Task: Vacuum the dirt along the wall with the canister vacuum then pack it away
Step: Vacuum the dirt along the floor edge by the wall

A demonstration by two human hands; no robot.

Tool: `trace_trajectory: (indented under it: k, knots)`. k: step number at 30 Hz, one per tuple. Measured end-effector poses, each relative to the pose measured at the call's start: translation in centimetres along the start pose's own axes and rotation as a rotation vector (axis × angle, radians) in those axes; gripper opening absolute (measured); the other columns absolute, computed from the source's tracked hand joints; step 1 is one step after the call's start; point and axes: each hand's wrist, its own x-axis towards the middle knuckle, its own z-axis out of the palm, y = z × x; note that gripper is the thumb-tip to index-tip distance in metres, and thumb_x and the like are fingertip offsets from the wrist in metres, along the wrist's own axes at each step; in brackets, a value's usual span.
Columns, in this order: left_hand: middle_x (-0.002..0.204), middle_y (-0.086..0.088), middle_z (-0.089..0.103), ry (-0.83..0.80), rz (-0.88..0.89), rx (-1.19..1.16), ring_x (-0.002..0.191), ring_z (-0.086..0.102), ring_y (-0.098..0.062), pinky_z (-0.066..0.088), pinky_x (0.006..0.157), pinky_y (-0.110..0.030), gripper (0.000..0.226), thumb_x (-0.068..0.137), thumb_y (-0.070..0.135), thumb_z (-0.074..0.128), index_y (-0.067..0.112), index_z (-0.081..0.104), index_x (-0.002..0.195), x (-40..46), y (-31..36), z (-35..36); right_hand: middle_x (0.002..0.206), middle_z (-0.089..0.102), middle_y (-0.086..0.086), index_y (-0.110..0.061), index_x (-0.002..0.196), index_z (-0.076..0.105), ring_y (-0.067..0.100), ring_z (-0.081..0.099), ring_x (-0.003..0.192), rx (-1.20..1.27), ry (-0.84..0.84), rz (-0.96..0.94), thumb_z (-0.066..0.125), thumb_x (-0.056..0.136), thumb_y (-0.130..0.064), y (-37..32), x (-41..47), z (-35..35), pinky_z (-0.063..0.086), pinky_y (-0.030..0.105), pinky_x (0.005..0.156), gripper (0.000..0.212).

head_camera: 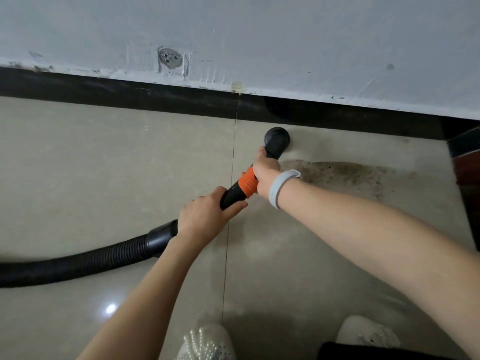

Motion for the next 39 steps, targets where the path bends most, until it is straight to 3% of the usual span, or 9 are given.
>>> trace_trajectory:
  k: [3,5,12,18,20,24,27,33,39]
  knots:
    - [0.071,0.007,0.054,-0.089,0.06,-0.045,0.071,0.057,-0.02,0.036,0.056,-0.028,0.045,0.08,0.071,0.045,0.028,0.05,0.093,0.1,2.1,0.3,0.111,0.063,0.018,-0.003,0.099,0.05,0.033,0.062,0.1,-0.045,0.068,0.04,0.034,0.098,-0.049,0.2,1.1,-2.6,0.046,0.045,0.097,0.049]
    - [0.071,0.007,0.054,-0.088,0.08,-0.03,0.071,0.058,-0.02,0.037,0.058,-0.029,0.045,0.081,0.071,0.044,0.028,0.05,0.092,0.1,3.0,0.5,0.118,0.06,0.017,-0.007,0.101,0.046,0.033,0.06,0.108,-0.015,0.028,0.069,0.037,0.097,-0.05,0.2,1.4,-3.9,0.047,0.045,0.098,0.044]
    - [0.062,0.001,0.063,-0.065,-0.094,-0.324,0.058,0.063,-0.019,0.051,0.061,-0.037,0.041,0.08,0.061,0.05,0.021,0.054,0.076,-3.5,-0.9,0.0,0.085,0.063,0.013,-0.008,0.094,0.046,0.026,0.065,0.076,0.241,-0.306,0.151,0.054,0.093,-0.04,2.8,-1.6,-2.1,0.054,0.042,0.084,0.033]
    - [0.045,0.004,0.055,-0.033,-0.185,-0.554,0.037,0.049,-0.007,0.04,0.046,-0.026,0.038,0.083,0.049,0.054,0.016,0.053,0.066,-7.2,-4.7,-0.4,0.063,0.058,0.008,-0.008,0.089,0.046,0.022,0.061,0.054,0.298,-0.447,0.213,0.057,0.092,-0.034,5.6,-4.9,2.1,0.056,0.037,0.068,0.029]
    - [0.044,0.003,0.054,-0.068,-0.205,-0.643,0.036,0.047,-0.011,0.039,0.044,-0.025,0.036,0.089,0.039,0.056,0.013,0.051,0.065,-7.5,-4.9,-0.5,0.07,0.062,0.007,-0.008,0.089,0.05,0.023,0.064,0.065,0.205,-0.404,0.157,0.054,0.093,-0.039,6.0,-5.2,2.6,0.056,0.041,0.079,0.032]
    - [0.043,0.002,0.052,-0.157,-0.206,-0.758,0.037,0.045,-0.016,0.038,0.039,-0.022,0.037,0.092,0.034,0.054,0.009,0.048,0.066,-6.5,-4.0,-0.7,0.116,0.062,0.015,-0.005,0.122,0.048,0.032,0.061,0.105,0.139,-0.279,0.114,0.051,0.092,-0.046,5.8,-4.8,2.0,0.05,0.048,0.094,0.051]
    - [0.044,0.002,0.053,-0.19,-0.182,-0.752,0.037,0.046,-0.016,0.038,0.039,-0.021,0.038,0.094,0.036,0.052,0.01,0.048,0.067,-5.4,-2.4,-0.6,0.11,0.062,0.014,-0.005,0.119,0.047,0.031,0.065,0.098,0.254,-0.253,0.102,0.057,0.09,-0.041,5.7,-4.1,0.7,0.052,0.047,0.089,0.047]
    - [0.046,0.002,0.058,-0.188,-0.169,-0.676,0.039,0.052,-0.013,0.043,0.043,-0.02,0.036,0.094,0.039,0.05,0.01,0.053,0.073,-5.0,-0.4,0.3,0.063,0.048,0.004,-0.009,0.096,0.042,0.014,0.054,0.036,0.317,-0.195,0.078,0.051,0.091,-0.027,5.7,-4.3,-0.2,0.053,0.028,0.049,0.021]
    - [0.063,-0.004,0.063,0.076,-0.155,-0.174,0.062,0.06,-0.026,0.045,0.06,-0.037,0.045,0.087,0.057,0.043,0.015,0.053,0.077,-7.9,-2.5,0.8,0.083,0.059,0.006,-0.007,0.118,0.043,0.024,0.066,0.071,0.223,-0.172,0.06,0.046,0.093,-0.033,5.1,-4.3,0.1,0.056,0.041,0.082,0.036]
